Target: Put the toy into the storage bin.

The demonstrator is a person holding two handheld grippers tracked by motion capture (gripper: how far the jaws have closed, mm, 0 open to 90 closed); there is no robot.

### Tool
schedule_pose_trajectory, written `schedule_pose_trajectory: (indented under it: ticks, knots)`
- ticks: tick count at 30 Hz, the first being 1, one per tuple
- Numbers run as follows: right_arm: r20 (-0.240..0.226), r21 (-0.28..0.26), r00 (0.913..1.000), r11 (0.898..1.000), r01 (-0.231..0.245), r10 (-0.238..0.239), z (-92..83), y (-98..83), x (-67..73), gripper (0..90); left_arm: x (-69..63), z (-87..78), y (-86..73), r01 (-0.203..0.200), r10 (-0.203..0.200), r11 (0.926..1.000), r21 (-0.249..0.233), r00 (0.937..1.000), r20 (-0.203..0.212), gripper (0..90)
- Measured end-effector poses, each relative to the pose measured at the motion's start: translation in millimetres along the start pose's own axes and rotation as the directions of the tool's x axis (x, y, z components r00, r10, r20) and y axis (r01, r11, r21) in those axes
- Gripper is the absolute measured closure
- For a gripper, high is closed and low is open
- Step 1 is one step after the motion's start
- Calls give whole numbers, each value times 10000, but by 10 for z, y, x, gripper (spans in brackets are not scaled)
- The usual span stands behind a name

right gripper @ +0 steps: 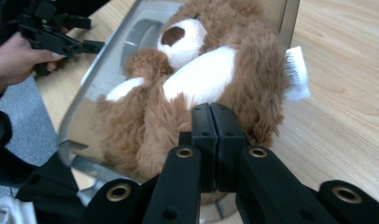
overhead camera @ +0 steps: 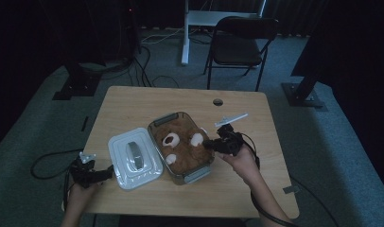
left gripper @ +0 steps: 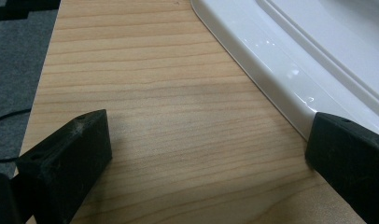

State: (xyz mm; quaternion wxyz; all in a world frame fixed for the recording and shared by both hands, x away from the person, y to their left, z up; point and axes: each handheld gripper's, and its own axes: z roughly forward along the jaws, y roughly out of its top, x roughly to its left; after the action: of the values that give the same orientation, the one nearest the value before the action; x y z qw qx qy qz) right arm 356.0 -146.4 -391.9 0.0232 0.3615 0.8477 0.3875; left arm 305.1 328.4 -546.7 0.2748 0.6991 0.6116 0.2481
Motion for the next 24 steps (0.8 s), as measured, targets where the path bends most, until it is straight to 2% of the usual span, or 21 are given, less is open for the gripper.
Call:
schedule_pose_trajectory:
  ticks: [5,9,13,16,21,24]
  knots:
    - [31,365,10000,9993,-67,66,216,59,-12,900,0,0,0,1,-1,10000,-2,10000,-2,8]
    - [311,746,9995,9971,-127,104,383,85,-36,900,-1,0,-1,13,-13,10000,-6,10000,-2,8]
    - [289,844,9994,9962,-226,202,434,106,-73,900,0,0,0,-1,1,10000,-3,10000,-5,8]
    - [478,1148,9987,9931,-236,182,501,153,-76,900,0,0,0,-1,1,10000,-5,10000,-3,8]
    - [330,1570,9992,9872,-271,222,571,210,-121,900,1,-1,0,-9,9,10000,11,10000,-4,8]
    - [481,1736,9987,9845,-246,164,606,216,-123,900,0,-1,-1,0,0,10000,10,10000,1,8]
